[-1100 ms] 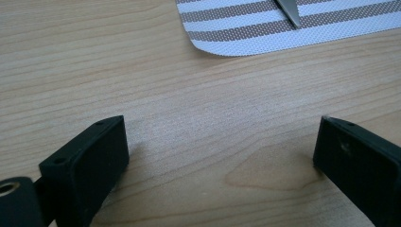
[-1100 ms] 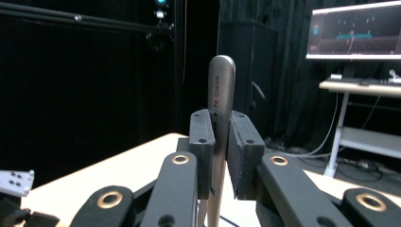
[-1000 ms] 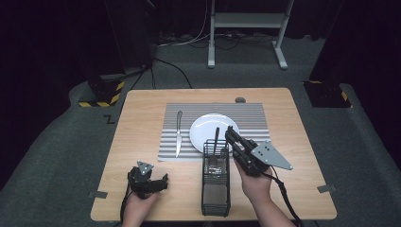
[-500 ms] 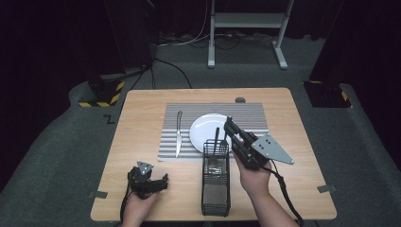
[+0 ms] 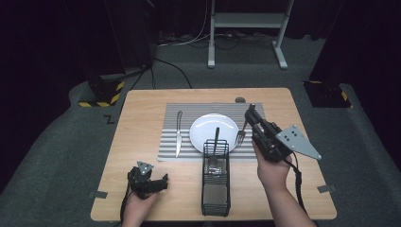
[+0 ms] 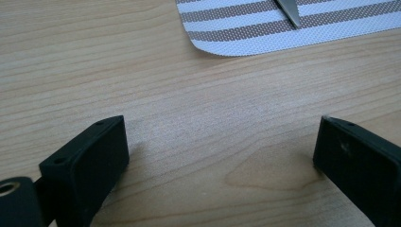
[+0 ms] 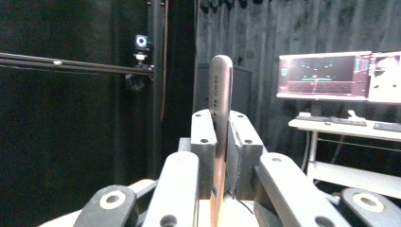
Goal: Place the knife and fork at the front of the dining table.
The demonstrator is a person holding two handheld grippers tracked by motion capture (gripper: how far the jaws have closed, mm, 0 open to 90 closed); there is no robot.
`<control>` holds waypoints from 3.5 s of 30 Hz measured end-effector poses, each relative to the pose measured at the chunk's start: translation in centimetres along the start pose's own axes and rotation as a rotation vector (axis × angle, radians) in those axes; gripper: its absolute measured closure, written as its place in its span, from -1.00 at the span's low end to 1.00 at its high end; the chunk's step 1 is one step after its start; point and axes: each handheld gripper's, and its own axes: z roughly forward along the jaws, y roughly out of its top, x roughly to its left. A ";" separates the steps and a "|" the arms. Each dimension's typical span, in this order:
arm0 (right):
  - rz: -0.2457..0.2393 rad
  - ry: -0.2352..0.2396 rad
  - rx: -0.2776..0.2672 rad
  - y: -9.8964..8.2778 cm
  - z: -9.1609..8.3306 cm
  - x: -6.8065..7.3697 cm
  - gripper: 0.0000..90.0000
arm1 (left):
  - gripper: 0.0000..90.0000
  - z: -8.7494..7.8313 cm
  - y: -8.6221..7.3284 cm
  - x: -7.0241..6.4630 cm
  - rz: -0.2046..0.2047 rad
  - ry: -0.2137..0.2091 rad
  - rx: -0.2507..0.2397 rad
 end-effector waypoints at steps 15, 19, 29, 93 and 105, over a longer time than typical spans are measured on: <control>-0.018 -0.061 0.152 -7.0 -1.0 -3.4 0.88 | -0.91 0.0 0.0 0.0 0.001 0.000 0.000; -0.001 -0.078 0.182 -8.6 -0.9 -3.9 0.93 | -0.90 0.0 0.0 0.0 0.001 0.000 0.000; 0.023 -0.101 0.250 -11.5 0.9 -5.4 0.94 | -0.90 0.0 0.0 0.0 -0.003 0.000 -0.003; 0.327 -0.241 0.559 -19.7 10.2 -13.0 0.69 | -0.87 -0.2 -0.2 0.0 0.001 -0.004 -0.008; 0.242 -0.211 0.509 -17.6 8.3 -11.7 0.44 | -0.87 -0.1 -0.2 0.0 0.000 -0.006 -0.009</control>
